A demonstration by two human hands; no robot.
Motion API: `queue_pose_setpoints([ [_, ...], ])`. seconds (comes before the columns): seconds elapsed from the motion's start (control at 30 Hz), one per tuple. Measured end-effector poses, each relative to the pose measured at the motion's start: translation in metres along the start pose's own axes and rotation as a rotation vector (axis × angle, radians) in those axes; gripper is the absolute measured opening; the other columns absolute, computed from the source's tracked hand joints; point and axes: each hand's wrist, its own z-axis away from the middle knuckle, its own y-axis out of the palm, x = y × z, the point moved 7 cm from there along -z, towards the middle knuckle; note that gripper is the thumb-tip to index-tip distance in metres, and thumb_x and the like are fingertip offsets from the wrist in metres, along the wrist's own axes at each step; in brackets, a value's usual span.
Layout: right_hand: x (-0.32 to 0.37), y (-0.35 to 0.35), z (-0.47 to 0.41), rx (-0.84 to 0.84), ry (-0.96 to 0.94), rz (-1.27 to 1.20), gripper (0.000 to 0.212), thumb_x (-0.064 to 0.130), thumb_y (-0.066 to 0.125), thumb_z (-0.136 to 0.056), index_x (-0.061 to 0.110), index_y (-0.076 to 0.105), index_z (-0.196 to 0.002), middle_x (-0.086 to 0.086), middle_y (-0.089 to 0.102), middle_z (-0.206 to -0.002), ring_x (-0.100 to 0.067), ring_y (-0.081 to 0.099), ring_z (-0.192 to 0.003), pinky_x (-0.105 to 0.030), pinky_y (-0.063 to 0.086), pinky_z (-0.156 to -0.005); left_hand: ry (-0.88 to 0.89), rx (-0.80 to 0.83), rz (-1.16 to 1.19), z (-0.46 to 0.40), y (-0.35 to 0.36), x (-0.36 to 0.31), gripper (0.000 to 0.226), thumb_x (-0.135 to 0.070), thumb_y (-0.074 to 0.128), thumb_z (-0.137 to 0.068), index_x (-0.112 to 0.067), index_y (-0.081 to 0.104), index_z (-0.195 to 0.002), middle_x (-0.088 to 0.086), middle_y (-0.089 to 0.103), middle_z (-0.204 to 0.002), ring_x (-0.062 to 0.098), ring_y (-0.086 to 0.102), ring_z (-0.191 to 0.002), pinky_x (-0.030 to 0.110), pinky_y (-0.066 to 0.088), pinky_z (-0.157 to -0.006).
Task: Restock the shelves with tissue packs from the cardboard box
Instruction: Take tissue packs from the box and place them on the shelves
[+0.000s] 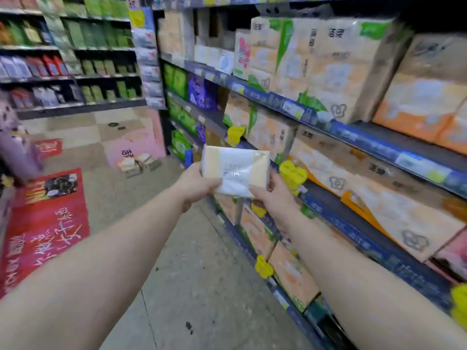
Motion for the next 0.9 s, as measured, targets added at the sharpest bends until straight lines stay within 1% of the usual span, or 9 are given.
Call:
queue_pose_setpoints([
  [0.07,0.001,0.031,-0.043,0.044,-0.002,-0.021,0.075,0.024,0.075,-0.068,0.036,0.043,-0.135,0.001,0.058,-0.129,-0.022,0.061,-0.112,-0.046,0.055,-0.090,-0.002,-0.042,0.005,-0.032,-0.030,0.005,0.025,0.003,0.064,-0.085,-0.021,0.060,-0.090,-0.001,0.067,-0.094,0.013,0.063,-0.083,0.017,0.051,-0.071],
  [0.13,0.002,0.060,-0.089,0.088,-0.024,-0.044,0.074,0.015,0.074,-0.076,0.032,0.040,-0.140,-0.002,0.058,-0.129,-0.025,0.061,-0.112,-0.045,0.056,-0.087,-0.006,-0.095,-0.007,-0.069,-0.059,0.011,0.026,0.004,0.063,-0.086,-0.021,0.057,-0.085,0.001,0.065,-0.094,0.008,0.060,-0.077,0.015,0.050,-0.066],
  [0.3,0.013,0.125,-0.225,0.181,-0.085,-0.043,0.067,-0.001,0.068,-0.083,0.029,0.042,-0.137,-0.002,0.063,-0.123,-0.025,0.062,-0.112,-0.046,0.052,-0.093,-0.025,-0.225,0.016,-0.179,-0.131,0.009,0.027,0.001,0.066,-0.085,-0.015,0.053,-0.101,-0.003,0.063,-0.095,0.011,0.058,-0.082,0.008,0.047,-0.061],
  [0.4,0.037,0.166,-0.306,0.228,-0.115,-0.013,0.063,0.001,0.069,-0.083,0.028,0.044,-0.135,0.003,0.065,-0.116,-0.018,0.064,-0.106,-0.040,0.051,-0.092,-0.038,-0.265,0.019,-0.246,-0.180,0.002,0.031,-0.003,0.071,-0.082,-0.010,0.058,-0.109,0.008,0.069,-0.111,0.019,0.065,-0.094,0.031,0.053,-0.088],
  [0.53,0.063,0.228,-0.393,0.318,-0.148,0.036,0.064,0.001,0.069,-0.083,0.027,0.043,-0.134,0.016,0.062,-0.107,-0.003,0.061,-0.098,-0.027,0.050,-0.093,-0.034,-0.370,0.071,-0.322,-0.253,0.001,0.042,-0.005,0.073,-0.080,-0.015,0.049,-0.114,0.008,0.065,-0.115,0.024,0.063,-0.101,0.047,0.050,-0.096],
  [0.67,0.065,0.271,-0.474,0.300,-0.149,0.071,0.067,0.018,0.076,-0.075,0.030,0.050,-0.135,0.021,0.065,-0.109,-0.009,0.063,-0.105,-0.041,0.050,-0.098,0.010,-0.360,0.099,-0.401,-0.301,-0.001,0.043,0.001,0.070,-0.082,-0.015,0.045,-0.114,0.008,0.063,-0.114,0.023,0.062,-0.102,0.040,0.053,-0.089],
  [0.77,0.066,0.302,-0.545,0.234,-0.173,0.030,0.053,0.003,0.069,-0.084,0.023,0.052,-0.130,0.020,0.064,-0.104,0.003,0.062,-0.094,-0.025,0.054,-0.086,0.048,-0.304,0.069,-0.486,-0.339,0.002,0.044,0.000,0.070,-0.082,-0.012,0.047,-0.117,0.003,0.064,-0.108,0.019,0.062,-0.099,0.031,0.052,-0.083],
  [0.83,0.065,0.319,-0.588,0.176,-0.186,0.028,0.049,0.004,0.070,-0.084,0.022,0.053,-0.127,0.013,0.066,-0.111,0.001,0.062,-0.096,-0.022,0.052,-0.085,0.078,-0.254,0.057,-0.539,-0.361,0.002,0.051,-0.006,0.075,-0.076,-0.011,0.049,-0.119,0.004,0.066,-0.113,0.020,0.064,-0.101,0.038,0.053,-0.090],
  [0.9,0.063,0.333,-0.628,0.098,-0.173,0.024,0.054,0.009,0.072,-0.083,0.021,0.053,-0.132,0.008,0.065,-0.120,-0.007,0.063,-0.105,-0.033,0.051,-0.096,0.082,-0.210,0.020,-0.589,-0.382,0.000,0.061,-0.014,0.079,-0.067,-0.014,0.051,-0.121,0.005,0.067,-0.115,0.022,0.065,-0.103,0.045,0.052,-0.094],
])
